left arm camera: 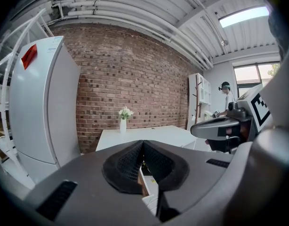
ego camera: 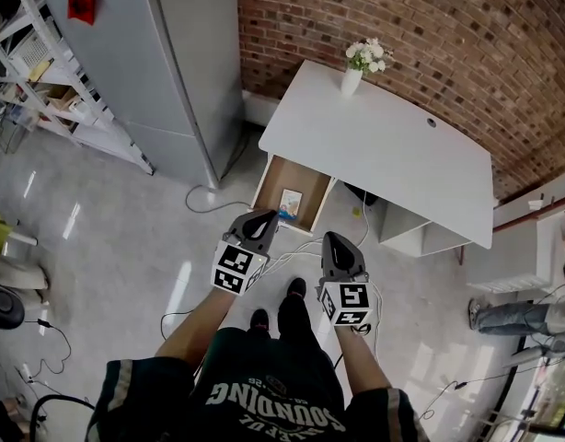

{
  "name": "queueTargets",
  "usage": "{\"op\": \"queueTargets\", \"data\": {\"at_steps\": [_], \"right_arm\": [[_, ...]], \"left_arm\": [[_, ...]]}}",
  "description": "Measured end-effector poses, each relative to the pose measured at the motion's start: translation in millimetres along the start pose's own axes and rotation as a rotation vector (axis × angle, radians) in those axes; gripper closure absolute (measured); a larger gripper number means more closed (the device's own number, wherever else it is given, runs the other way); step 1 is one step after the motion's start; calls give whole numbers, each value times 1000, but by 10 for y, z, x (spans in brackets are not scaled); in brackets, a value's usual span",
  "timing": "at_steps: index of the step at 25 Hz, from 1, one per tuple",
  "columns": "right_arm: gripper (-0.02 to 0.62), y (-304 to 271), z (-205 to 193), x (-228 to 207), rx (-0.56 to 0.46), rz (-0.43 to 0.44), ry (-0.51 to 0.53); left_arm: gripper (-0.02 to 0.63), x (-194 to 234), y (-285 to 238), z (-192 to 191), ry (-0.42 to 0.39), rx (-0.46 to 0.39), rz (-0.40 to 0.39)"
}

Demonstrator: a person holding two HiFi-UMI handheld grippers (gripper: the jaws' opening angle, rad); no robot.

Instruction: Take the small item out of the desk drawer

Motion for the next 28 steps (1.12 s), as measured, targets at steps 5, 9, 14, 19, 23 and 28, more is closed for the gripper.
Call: {"op": "queueTargets", "data": {"at_steps": [5,9,14,19,23,28], "right_arm": [[571,-291,-56,-201,11,25,-19],[571,-548,-45,-391,18,58,-24],[571,-810,-36,-624,28,106,-30],[571,-1005,-48,-766,36,154,-47],[571,-1090,-102,-865,49,196,-52],[571,-1205,-142,-914,60,218,-71]], "left_arm": [[591,112,-279,-60,1,20,21],[591,212,-548,-76,6,30,52],[591,248,-831,-81,11,45,87],[591,311,-1027,-91,8,58,127],[591,323,-1129,-105,4,69,161],[591,391,-1158,-140,5,86,190]]}}
Point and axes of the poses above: the fingertips, and each gripper's own axes: y backward along the fingers, x to its left, z out of its top, the point moved 4 cm from there along y, backward along the fingers, and after that the axes turned 14 degrees about -x, right-handed, at the moved point
